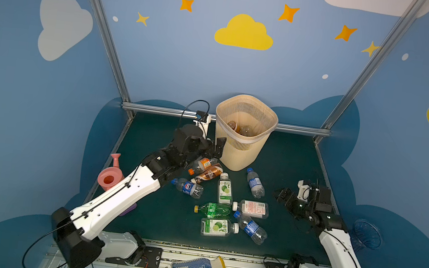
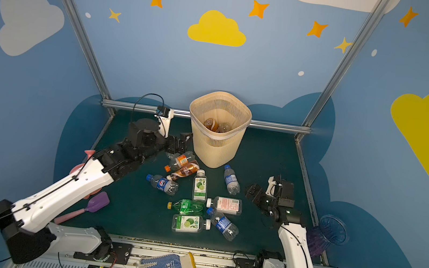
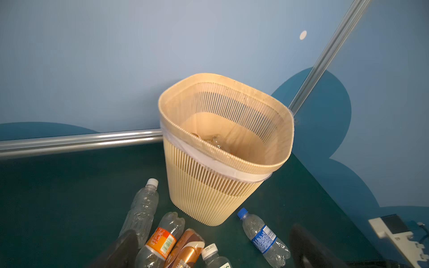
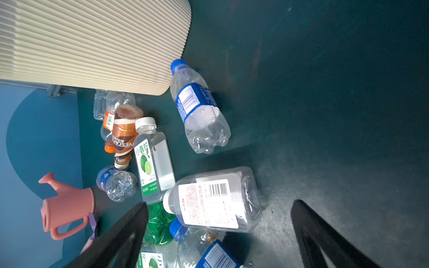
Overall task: Throw the plastic bottles in the bin
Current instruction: 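Lower the left arm back while the right gripper grasps the blue-labelled water bottle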
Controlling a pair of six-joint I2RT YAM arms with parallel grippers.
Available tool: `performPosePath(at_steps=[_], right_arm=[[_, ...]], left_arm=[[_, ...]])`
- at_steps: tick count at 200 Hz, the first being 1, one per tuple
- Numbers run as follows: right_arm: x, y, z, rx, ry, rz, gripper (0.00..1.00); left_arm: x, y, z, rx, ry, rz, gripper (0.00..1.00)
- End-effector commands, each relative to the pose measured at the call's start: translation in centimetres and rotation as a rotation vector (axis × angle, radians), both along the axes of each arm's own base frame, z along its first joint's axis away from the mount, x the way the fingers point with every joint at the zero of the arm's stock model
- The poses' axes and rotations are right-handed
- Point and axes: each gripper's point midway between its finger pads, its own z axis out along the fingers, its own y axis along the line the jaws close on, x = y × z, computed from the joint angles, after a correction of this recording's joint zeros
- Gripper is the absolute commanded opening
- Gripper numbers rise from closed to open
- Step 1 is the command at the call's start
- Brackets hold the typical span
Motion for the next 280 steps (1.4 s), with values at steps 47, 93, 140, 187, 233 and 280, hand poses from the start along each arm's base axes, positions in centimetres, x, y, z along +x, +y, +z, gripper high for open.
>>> performPosePath(at_steps=[47, 93, 140, 187, 233, 280], right_arm=[[2.4, 2.7, -0.5, -0.078, -0.02, 0.032, 0.96], [5.7, 4.8, -0.7, -0.272, -0.003, 0.228, 0.93], [8.4, 7.0, -3.1, -0.406, 0.073, 0.393, 0.83], [10.2, 8.3, -5.5, -0.512, 0.13, 0.473, 0.82], [11.1, 7.6, -7.6, -0.599, 0.228, 0.469, 0.8], [11.3, 7.4, -8.8, -0.629, 0.287, 0.48, 0.7]], left_arm=[[-2.9, 8.8, -11.3, -0.04, 0.239, 0.269, 1.0], [-4.6, 13.0, -14.5, -0.071, 0.302, 0.415, 1.0], [-5.9, 15.3, -17.9, -0.145, 0.399, 0.491, 1.0], [-6.3, 16.7, -19.4, -0.186, 0.446, 0.53, 1.0], [-6.6, 17.5, -20.3, -0.198, 0.471, 0.552, 1.0], [-6.9, 18.1, -20.9, -0.208, 0.484, 0.57, 1.0]])
